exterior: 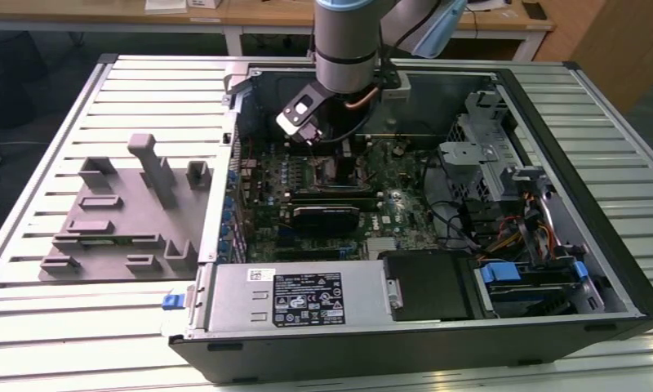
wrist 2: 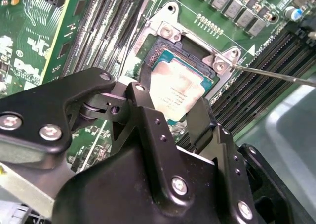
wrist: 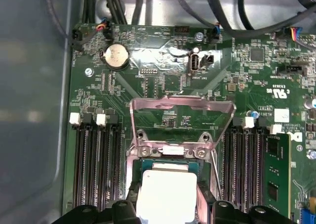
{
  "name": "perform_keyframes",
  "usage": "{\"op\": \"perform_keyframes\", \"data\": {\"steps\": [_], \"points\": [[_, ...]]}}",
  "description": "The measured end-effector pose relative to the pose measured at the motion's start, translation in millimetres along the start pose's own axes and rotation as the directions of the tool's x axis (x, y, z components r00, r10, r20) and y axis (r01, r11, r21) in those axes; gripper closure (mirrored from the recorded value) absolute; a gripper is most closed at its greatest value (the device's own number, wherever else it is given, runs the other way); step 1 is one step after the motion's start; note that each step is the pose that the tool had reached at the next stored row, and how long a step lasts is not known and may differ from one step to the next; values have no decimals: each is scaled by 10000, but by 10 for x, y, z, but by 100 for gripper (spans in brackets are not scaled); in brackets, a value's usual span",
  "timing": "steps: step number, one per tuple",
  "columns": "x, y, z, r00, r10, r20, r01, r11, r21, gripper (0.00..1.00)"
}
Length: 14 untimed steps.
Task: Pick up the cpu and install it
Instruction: 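Place the cpu into insertion slot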
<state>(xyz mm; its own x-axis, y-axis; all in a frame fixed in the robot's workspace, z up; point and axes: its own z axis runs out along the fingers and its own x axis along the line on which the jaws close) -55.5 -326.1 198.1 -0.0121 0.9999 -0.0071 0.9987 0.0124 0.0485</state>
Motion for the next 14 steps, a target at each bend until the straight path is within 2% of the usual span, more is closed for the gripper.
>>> {"op": "perform_keyframes", "data": {"steps": [3, 14], "points": [[-12, 0, 3, 9999, -165, -7, 165, 9999, -1, 47], [-35, -16, 25, 9998, -199, -24, 199, 9998, -1, 47]]}}
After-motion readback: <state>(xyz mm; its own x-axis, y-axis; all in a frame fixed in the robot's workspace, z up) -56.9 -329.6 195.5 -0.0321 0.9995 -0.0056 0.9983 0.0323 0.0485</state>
